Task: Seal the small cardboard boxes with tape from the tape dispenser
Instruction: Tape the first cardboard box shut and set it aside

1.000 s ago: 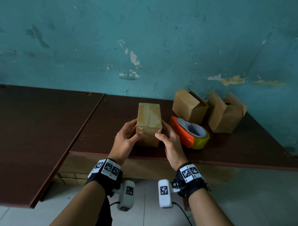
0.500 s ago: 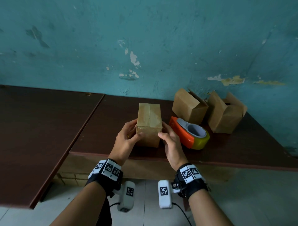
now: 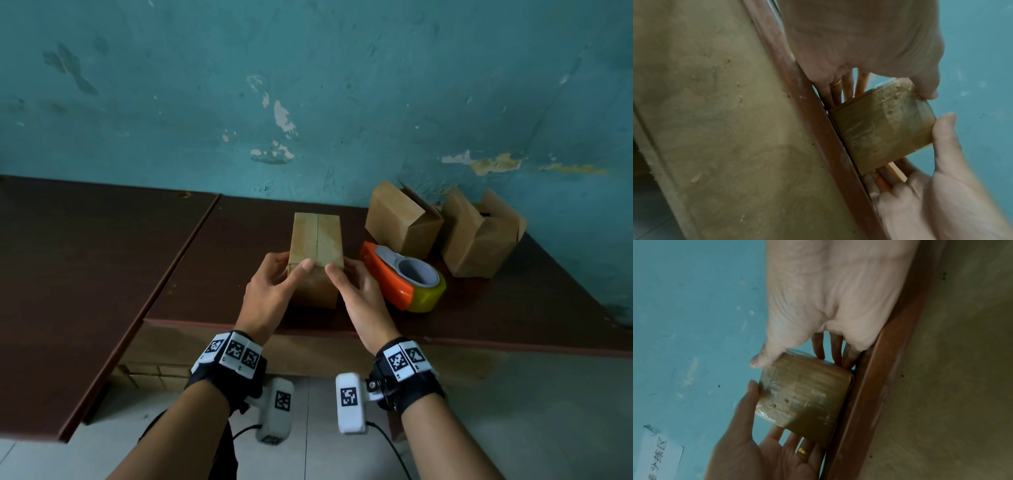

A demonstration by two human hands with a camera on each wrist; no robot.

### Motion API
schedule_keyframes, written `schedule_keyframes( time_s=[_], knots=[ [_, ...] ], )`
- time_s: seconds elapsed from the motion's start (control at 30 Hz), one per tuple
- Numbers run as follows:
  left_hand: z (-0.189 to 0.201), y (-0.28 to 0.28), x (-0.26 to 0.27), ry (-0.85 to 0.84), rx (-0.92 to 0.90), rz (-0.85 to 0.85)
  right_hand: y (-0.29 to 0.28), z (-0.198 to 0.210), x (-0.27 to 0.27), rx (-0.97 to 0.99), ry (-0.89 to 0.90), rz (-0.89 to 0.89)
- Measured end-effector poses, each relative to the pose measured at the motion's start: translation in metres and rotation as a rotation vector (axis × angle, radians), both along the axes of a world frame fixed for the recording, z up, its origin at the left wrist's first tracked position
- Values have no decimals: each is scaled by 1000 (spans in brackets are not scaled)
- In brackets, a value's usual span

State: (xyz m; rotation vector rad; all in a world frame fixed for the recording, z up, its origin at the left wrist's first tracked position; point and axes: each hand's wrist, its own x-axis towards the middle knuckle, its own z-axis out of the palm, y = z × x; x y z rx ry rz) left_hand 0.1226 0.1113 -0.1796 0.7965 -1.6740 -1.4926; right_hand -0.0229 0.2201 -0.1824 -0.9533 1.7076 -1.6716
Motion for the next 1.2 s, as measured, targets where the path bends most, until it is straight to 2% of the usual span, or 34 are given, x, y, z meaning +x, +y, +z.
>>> schedule_keyframes(
  time_s=[0.47,0.6,0.77,0.97,1.2],
  knots=[
    [-10,-6,8,22,-91,-63,8,6,3,-79,-29,19],
    [-4,3,1,-37,-119,19,5,4,4,-66,-35,14],
    [-9,4,-4,-175,-259,140,0,-1,7,-81,9,-66],
    [-15,-1,-2,-204,-296,128,2,-2,3,-83,-1,-24],
    [-11,0,3,-218,-291,99,6,-2,-2,-146,-128,6]
  ],
)
